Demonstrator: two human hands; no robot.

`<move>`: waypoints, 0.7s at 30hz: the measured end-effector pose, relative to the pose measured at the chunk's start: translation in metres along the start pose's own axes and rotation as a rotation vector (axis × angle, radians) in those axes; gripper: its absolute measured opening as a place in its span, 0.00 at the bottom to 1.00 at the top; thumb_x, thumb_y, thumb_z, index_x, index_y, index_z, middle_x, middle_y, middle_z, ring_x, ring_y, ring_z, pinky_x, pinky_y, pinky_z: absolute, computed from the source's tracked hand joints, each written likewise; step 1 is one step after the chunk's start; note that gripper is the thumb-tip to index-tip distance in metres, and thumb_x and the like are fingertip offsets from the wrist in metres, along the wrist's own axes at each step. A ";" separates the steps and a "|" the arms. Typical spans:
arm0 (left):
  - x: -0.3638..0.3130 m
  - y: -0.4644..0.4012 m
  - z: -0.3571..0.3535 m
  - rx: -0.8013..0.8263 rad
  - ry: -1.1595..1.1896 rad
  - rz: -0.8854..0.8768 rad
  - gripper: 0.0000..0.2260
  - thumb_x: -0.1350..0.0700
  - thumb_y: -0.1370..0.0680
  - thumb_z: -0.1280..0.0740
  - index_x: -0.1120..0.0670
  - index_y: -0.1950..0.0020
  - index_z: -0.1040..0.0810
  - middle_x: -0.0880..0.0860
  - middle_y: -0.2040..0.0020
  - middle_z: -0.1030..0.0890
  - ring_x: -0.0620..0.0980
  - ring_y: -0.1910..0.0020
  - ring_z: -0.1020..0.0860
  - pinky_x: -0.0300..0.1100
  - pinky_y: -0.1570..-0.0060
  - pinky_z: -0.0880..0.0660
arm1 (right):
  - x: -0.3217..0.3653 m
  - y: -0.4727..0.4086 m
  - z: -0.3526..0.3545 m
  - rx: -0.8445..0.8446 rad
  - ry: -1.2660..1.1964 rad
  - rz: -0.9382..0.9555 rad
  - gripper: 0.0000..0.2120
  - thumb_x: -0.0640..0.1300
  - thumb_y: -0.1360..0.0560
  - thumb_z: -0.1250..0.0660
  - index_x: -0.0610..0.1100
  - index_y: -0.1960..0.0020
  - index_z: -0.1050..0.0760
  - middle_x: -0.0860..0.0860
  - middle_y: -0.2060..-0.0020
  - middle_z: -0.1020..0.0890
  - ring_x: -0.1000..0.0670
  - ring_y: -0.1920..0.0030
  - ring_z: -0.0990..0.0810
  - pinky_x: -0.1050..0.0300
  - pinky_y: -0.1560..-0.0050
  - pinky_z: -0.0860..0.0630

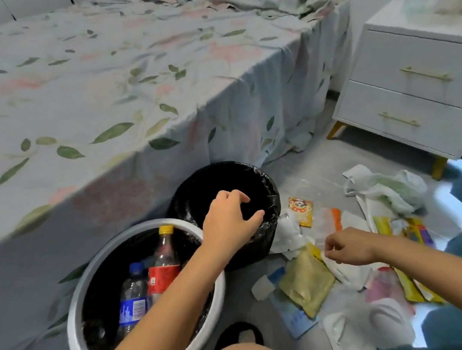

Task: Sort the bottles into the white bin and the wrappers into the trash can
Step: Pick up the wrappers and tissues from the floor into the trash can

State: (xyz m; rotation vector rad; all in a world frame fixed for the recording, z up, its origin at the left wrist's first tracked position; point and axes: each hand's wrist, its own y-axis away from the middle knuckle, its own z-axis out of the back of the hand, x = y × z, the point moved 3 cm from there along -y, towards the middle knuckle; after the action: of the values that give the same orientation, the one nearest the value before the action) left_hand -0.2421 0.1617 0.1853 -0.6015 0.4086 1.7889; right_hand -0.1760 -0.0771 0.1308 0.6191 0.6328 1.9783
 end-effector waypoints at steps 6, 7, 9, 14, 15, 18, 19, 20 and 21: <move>-0.067 -0.067 -0.100 0.392 0.062 -0.096 0.13 0.49 0.24 0.34 0.55 0.45 0.20 0.53 0.49 0.19 0.50 0.49 0.22 0.41 0.51 0.28 | -0.070 -0.033 -0.019 -0.131 -0.093 -0.135 0.14 0.48 0.21 0.43 0.43 0.42 0.23 0.46 0.42 0.20 0.46 0.41 0.24 0.60 0.51 0.31; -0.071 -0.075 -0.121 0.462 0.103 -0.046 0.10 0.51 0.24 0.34 0.55 0.49 0.19 0.53 0.52 0.19 0.50 0.51 0.22 0.41 0.52 0.28 | -0.082 -0.041 -0.026 -0.153 -0.133 -0.159 0.14 0.47 0.22 0.43 0.43 0.44 0.23 0.46 0.43 0.20 0.46 0.41 0.23 0.60 0.51 0.31; -0.064 -0.089 -0.169 0.549 0.117 0.076 0.06 0.53 0.24 0.34 0.53 0.60 0.22 0.53 0.59 0.21 0.49 0.56 0.24 0.41 0.58 0.30 | -0.103 -0.059 -0.040 -0.174 -0.200 -0.188 0.11 0.47 0.22 0.43 0.45 0.50 0.22 0.46 0.45 0.18 0.46 0.44 0.22 0.59 0.51 0.30; -0.008 -0.117 -0.269 0.435 0.072 0.455 0.25 0.46 0.28 0.30 0.60 0.37 0.27 0.57 0.39 0.24 0.54 0.38 0.25 0.43 0.41 0.27 | -0.136 -0.100 -0.072 -0.169 -0.318 -0.189 0.08 0.46 0.23 0.41 0.54 0.60 0.29 0.48 0.48 0.17 0.48 0.45 0.21 0.62 0.55 0.34; -0.002 -0.121 -0.277 0.372 0.023 0.497 0.33 0.43 0.28 0.29 0.61 0.31 0.33 0.58 0.34 0.28 0.56 0.34 0.28 0.45 0.38 0.29 | -0.140 -0.107 -0.078 -0.175 -0.353 -0.195 0.07 0.45 0.23 0.41 0.53 0.56 0.26 0.49 0.49 0.17 0.49 0.45 0.21 0.63 0.54 0.33; 0.006 -0.132 -0.296 0.258 -0.203 0.528 0.42 0.37 0.34 0.26 0.61 0.31 0.34 0.58 0.35 0.28 0.55 0.36 0.27 0.44 0.40 0.29 | -0.149 -0.122 -0.095 -0.224 -0.480 -0.185 0.09 0.43 0.24 0.40 0.49 0.47 0.24 0.57 0.63 0.23 0.54 0.57 0.23 0.68 0.59 0.31; 0.007 -0.137 -0.303 0.307 -0.327 0.488 0.44 0.35 0.35 0.28 0.62 0.30 0.34 0.59 0.35 0.28 0.56 0.36 0.28 0.45 0.39 0.28 | -0.151 -0.126 -0.099 -0.240 -0.508 -0.170 0.07 0.43 0.24 0.40 0.50 0.48 0.25 0.58 0.66 0.25 0.58 0.61 0.25 0.70 0.62 0.32; 0.009 -0.141 -0.315 0.370 -0.433 0.454 0.47 0.33 0.34 0.30 0.64 0.28 0.37 0.61 0.32 0.30 0.58 0.34 0.30 0.48 0.37 0.29 | -0.153 -0.130 -0.102 -0.247 -0.526 -0.161 0.07 0.43 0.24 0.39 0.51 0.48 0.26 0.58 0.67 0.25 0.61 0.63 0.27 0.71 0.62 0.31; 0.013 -0.143 -0.327 0.439 -0.515 0.427 0.48 0.32 0.32 0.33 0.67 0.27 0.41 0.64 0.29 0.34 0.62 0.32 0.33 0.51 0.35 0.31 | -0.154 -0.133 -0.105 -0.252 -0.536 -0.157 0.07 0.42 0.24 0.40 0.50 0.48 0.26 0.59 0.67 0.25 0.62 0.64 0.28 0.72 0.62 0.31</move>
State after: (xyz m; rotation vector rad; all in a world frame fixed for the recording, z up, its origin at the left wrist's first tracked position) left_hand -0.0449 0.0316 -0.0828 0.2769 0.5748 2.0806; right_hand -0.0941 -0.1758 -0.0589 0.8675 0.0977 1.6138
